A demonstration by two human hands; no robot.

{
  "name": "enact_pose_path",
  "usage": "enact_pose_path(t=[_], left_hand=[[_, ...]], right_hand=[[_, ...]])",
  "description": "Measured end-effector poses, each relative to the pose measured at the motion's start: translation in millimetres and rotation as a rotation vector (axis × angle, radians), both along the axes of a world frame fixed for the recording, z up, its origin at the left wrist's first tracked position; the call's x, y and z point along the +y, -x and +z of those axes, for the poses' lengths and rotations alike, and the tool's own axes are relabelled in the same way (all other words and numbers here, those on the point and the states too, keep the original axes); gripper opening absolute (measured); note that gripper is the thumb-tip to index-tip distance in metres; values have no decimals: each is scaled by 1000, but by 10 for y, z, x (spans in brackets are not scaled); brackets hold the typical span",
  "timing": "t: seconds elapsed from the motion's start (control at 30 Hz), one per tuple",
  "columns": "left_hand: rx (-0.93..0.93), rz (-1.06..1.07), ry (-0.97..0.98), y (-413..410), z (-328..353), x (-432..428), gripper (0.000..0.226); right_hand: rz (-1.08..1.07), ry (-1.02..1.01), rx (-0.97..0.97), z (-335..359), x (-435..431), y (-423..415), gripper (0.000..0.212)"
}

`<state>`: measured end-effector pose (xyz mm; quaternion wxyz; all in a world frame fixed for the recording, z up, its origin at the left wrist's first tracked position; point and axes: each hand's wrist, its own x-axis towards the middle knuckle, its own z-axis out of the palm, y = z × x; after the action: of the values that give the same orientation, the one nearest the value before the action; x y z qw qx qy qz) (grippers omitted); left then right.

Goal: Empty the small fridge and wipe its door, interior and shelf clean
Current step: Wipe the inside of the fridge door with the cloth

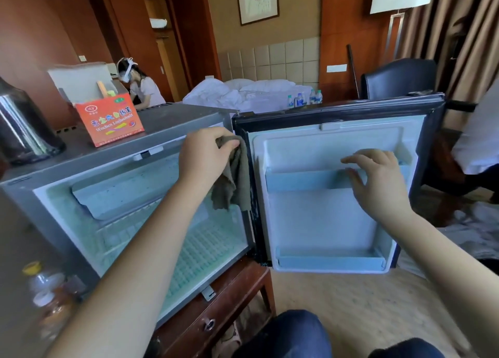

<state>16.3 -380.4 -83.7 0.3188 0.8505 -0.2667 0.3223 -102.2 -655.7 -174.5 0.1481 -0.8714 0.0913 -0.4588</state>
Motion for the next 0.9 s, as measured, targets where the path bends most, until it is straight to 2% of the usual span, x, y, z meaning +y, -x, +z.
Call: enact_pose_path(t=[0.1,0.13,0.2,0.33,0.37,0.43,0.5,0.57,0.67,0.77,0.87,0.9], left_hand=[[124,-154,81,241,133,-57,15],[178,-225,91,336,147,-94,18],[283,-326,60,499,130,-165,17],[424,-424,-26,668,-100,-201,20],[424,-419,-78,672,-172,-194,19],[426,-387,-124,652,-271,-174,15],[436,-359,-51,624,-307,-166,17],[400,-330,47,619,-346,-192,13],[255,-295,43,629,-403,-289,10],[86,-335,-112,561,-497,-465,19],[73,-326,-372,450,-616,-677,39],[83,-302,-427,425,-672,-732,45]], right_hand=[[207,-103,-74,155,706,220,21],[264,-157,-31,193,910,270,26],[237,-173,67,160,1180,320,33],[170,-143,244,93,1106,486,9],[184,-155,272,120,1013,548,3],[145,-180,236,192,846,642,6],[104,-125,336,233,752,678,6],[70,-21,511,216,732,697,18],[-4,-102,446,254,601,701,32],[-26,-85,692,274,568,714,30],[-78,-64,560,298,408,711,33],[-70,-66,590,324,365,692,35]])
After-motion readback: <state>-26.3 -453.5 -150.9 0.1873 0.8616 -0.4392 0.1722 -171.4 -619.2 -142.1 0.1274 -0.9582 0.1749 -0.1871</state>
